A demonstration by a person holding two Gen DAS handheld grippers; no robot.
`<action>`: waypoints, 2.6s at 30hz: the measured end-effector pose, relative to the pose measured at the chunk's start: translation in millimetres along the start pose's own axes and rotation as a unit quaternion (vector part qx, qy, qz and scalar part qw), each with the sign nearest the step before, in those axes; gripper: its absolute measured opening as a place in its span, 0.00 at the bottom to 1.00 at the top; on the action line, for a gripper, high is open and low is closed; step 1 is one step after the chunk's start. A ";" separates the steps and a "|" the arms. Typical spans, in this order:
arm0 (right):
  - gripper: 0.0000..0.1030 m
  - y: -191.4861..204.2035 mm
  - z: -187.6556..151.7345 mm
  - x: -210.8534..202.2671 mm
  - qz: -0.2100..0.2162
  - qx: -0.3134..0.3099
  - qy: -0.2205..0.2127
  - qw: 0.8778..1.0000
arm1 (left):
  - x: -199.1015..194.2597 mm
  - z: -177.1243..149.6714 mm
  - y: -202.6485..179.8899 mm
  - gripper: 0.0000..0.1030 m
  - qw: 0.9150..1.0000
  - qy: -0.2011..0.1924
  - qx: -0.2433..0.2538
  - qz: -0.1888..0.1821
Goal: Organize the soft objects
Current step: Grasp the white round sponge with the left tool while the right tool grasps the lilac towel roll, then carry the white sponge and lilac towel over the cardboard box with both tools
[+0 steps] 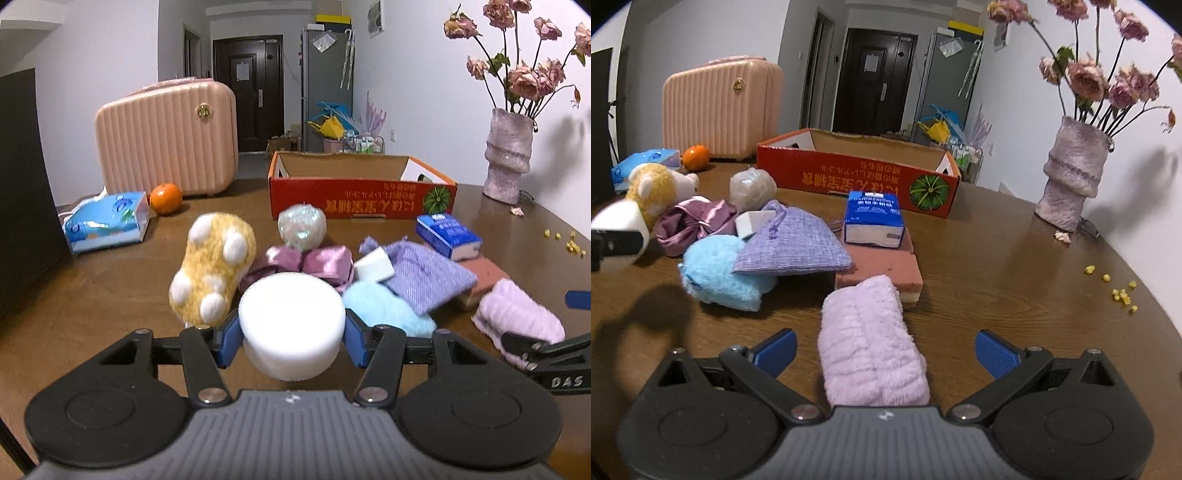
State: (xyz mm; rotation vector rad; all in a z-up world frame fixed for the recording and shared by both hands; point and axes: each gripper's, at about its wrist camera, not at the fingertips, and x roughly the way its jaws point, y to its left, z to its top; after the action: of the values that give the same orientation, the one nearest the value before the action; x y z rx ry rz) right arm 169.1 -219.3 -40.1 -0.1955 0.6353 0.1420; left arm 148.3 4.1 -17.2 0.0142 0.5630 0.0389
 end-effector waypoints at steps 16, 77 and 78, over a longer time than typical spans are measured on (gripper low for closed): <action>0.77 -3.4 -7.2 27.1 0.024 0.034 0.022 0.999 | 33.5 13.8 2.8 0.55 1.000 -0.011 -0.016 -0.020; 0.43 -42.4 159.7 61.7 0.023 0.058 -0.159 0.985 | 74.3 164.0 -41.8 0.56 0.987 -0.134 -0.079 -0.035; 0.43 -43.6 162.5 66.7 0.022 0.058 -0.156 0.986 | 78.3 167.1 -42.7 0.56 0.987 -0.135 -0.081 -0.034</action>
State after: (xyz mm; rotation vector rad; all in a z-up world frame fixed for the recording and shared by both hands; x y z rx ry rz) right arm 323.9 -220.5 53.8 -0.0448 0.3335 0.1740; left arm 305.1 -35.8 81.3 -0.1570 0.2886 0.0152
